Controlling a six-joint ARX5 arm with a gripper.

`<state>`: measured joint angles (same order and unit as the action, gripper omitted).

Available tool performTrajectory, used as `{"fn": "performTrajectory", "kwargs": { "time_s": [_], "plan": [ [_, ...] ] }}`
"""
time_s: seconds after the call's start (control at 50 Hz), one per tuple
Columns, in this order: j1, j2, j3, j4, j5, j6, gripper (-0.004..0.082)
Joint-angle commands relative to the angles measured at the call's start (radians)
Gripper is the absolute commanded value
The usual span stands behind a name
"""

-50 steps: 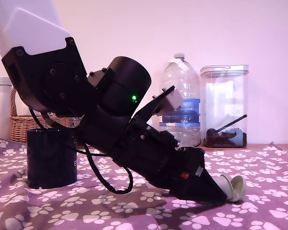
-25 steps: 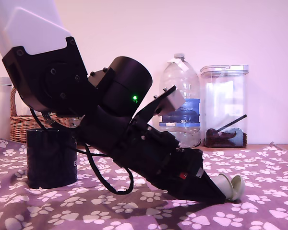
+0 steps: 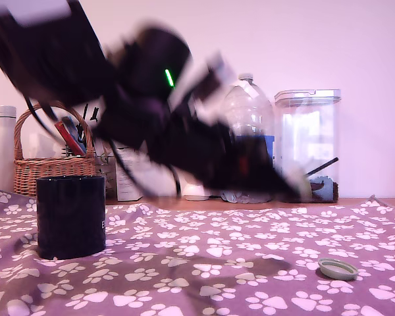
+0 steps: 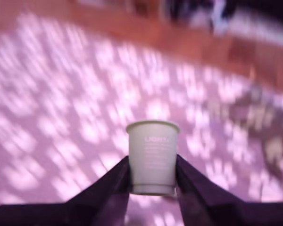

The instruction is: Pick up the coffee capsules from the table one by one and drop them inside the nearest coffee cup

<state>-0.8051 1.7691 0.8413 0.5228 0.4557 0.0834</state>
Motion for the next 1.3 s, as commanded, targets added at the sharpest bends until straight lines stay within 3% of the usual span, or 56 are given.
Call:
{"fn": "performTrajectory", "kwargs": {
  "time_s": [0.0,0.16,0.32,0.66,1.08,1.28],
  "plan": [
    [0.011,-0.035,-0.053,0.001,0.003,-0.007,0.0179],
    [0.045,-0.160,-0.119,0.001,-0.056,-0.084,0.0180],
    [0.096,-0.288,-0.199,0.000,-0.115,-0.104,0.0180],
    [0.243,-0.509,-0.309,-0.122,-0.178,-0.121,0.0180],
    [0.468,-0.600,-0.363,-0.252,-0.188,-0.109,0.0180],
    [0.530,-0.599,-0.363,-0.291,-0.188,-0.101,0.0180]
  ]
}}
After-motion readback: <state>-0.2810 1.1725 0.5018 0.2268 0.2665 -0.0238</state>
